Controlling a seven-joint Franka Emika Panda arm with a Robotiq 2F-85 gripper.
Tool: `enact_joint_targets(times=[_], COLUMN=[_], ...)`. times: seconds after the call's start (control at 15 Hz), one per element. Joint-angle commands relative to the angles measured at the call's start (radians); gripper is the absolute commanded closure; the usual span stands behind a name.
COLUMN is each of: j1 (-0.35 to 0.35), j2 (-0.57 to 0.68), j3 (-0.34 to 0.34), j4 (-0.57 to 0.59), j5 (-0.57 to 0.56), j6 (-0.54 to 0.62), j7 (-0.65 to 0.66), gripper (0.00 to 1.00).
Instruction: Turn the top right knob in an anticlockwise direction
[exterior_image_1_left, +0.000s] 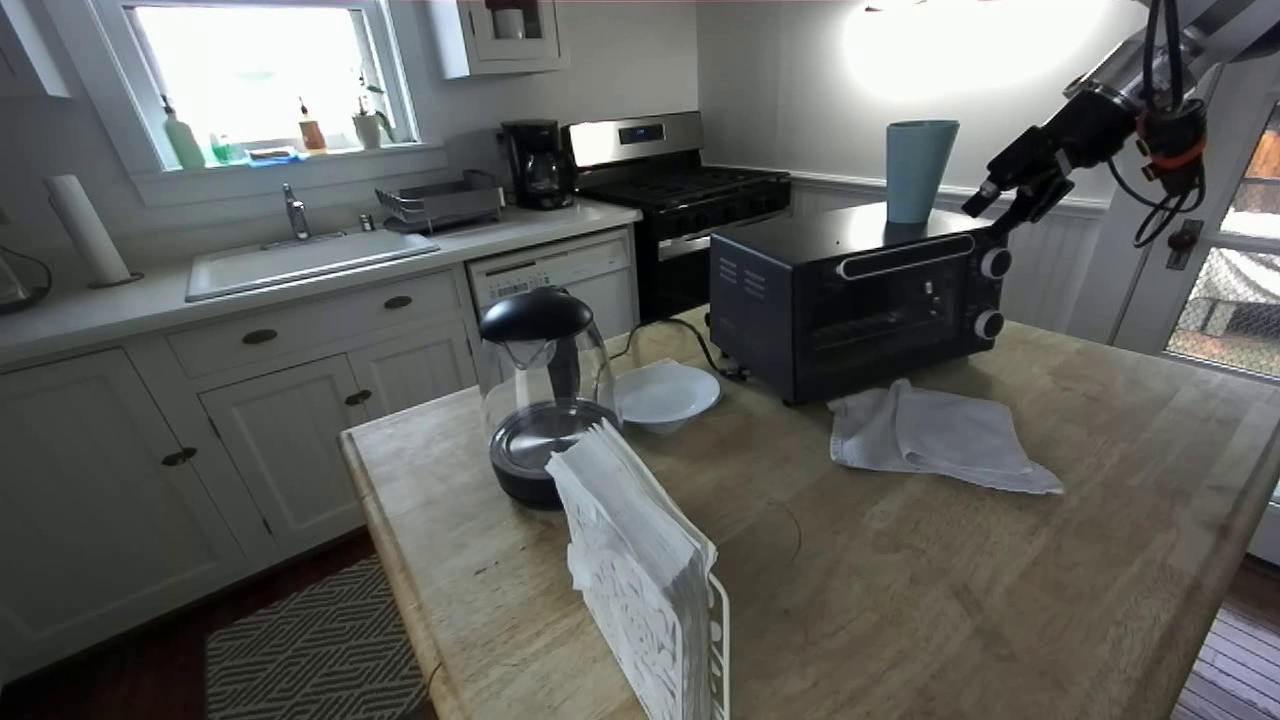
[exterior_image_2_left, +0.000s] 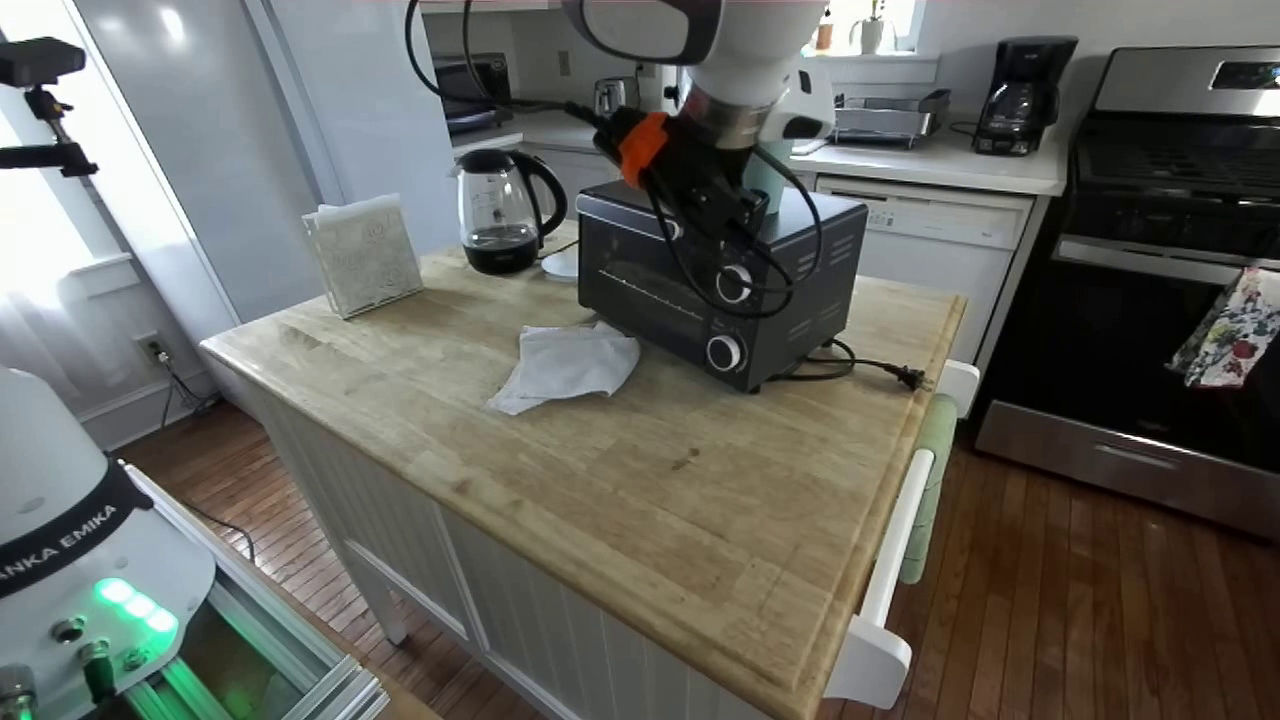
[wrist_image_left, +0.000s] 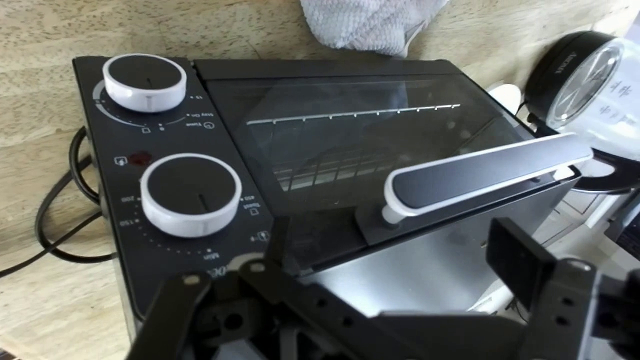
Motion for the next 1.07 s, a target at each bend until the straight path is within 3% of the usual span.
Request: enact_joint_targets(times=[0.0, 0.47, 1.0], j1=[0.057, 0.109, 0.115], j2=[-0.170, -0.435, -0.730], j3=[-0.013, -0.004, 0.004], j4=[-0.178, -0.470, -0.760], j5=[-0.054, -0.239, -0.513], j6=[0.146, 0.494, 0.737], j7=[0.025, 0.206, 0.625], gripper=[0.00, 0.00, 0.00])
